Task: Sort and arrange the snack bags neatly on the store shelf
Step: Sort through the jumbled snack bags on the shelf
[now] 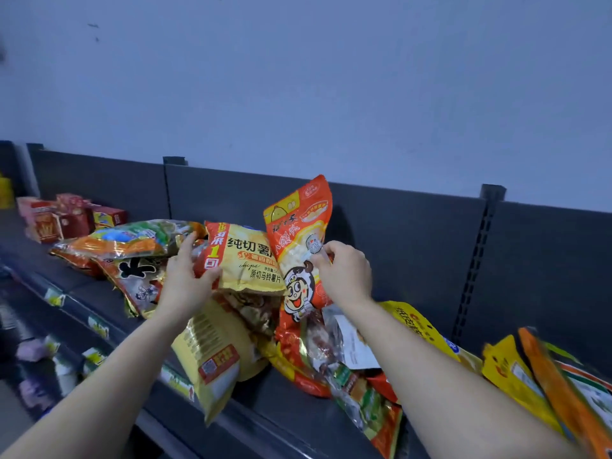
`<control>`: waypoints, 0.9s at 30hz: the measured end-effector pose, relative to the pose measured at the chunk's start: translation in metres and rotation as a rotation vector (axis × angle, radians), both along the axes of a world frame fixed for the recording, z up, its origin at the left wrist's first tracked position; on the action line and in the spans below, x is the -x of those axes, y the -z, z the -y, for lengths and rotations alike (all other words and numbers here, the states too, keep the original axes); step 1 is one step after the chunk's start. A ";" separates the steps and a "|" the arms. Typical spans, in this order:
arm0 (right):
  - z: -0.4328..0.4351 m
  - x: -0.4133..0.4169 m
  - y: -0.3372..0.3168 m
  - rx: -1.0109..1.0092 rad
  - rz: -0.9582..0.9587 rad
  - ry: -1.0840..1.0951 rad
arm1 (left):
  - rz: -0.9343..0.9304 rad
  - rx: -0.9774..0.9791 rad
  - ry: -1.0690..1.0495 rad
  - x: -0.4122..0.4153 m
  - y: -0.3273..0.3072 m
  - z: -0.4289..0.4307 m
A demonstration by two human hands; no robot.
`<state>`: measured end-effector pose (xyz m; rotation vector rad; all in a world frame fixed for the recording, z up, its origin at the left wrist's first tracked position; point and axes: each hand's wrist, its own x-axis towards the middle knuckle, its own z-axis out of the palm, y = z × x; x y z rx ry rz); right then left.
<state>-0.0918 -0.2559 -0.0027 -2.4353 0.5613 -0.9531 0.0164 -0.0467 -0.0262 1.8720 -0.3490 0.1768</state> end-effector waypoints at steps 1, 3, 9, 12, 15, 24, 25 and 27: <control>0.001 -0.009 0.001 0.084 -0.143 0.006 | 0.036 -0.098 0.017 -0.003 0.001 0.000; 0.001 -0.024 0.003 0.223 -0.456 0.012 | 0.126 -0.331 -0.008 -0.011 0.005 0.004; 0.006 -0.038 0.029 0.182 -0.646 -0.008 | 0.242 -0.846 0.020 -0.027 0.023 0.015; 0.007 -0.032 0.033 0.165 -0.567 0.007 | 0.292 -0.839 0.034 -0.027 0.023 0.015; 0.003 -0.015 0.032 0.184 -0.506 0.054 | 0.390 -0.876 0.030 -0.021 0.016 0.015; -0.012 0.086 0.027 0.367 -0.538 0.281 | 0.738 -0.964 0.284 0.043 0.005 0.051; -0.012 0.101 0.027 0.377 -0.554 0.305 | 0.782 -0.962 0.305 0.054 0.005 0.057; -0.011 0.134 0.026 0.386 -0.590 0.350 | 0.863 -0.958 0.347 0.078 0.006 0.071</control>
